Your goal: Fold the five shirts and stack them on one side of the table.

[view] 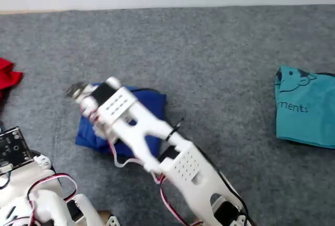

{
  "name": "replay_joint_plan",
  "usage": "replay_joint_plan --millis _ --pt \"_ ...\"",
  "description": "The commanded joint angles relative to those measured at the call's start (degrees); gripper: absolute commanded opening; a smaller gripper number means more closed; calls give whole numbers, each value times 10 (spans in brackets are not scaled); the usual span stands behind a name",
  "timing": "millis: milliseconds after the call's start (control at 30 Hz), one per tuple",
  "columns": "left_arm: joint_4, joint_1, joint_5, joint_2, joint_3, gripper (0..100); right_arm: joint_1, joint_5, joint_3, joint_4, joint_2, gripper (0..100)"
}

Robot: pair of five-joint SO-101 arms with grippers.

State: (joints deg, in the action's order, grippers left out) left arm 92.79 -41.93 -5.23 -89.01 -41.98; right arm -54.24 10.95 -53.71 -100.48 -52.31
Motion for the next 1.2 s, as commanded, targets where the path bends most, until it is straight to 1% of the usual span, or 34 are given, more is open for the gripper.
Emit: replay_joint_plan --millis 0,67,233,467,767,1033,1167 --pt "-12 -1 -5 -3 2 4 -54 5 -11 -8 51 9" --pt "-10 -1 -5 -3 2 4 -67 4 -33 -12 51 9" --pt "-10 -3 -5 -3 2 4 -62 5 -125 -14 51 9" --pt "-9 -4 -5 -3 2 4 0 5 -222 -16 50 9" --pt "-9 -2 -5 -3 2 4 70 5 -229 -12 44 9" --pt "-13 -2 -5 -3 2 4 72 6 -238 1 -38 9" --pt "-13 -4 -5 -3 2 4 81 3 -273 -21 -53 9"
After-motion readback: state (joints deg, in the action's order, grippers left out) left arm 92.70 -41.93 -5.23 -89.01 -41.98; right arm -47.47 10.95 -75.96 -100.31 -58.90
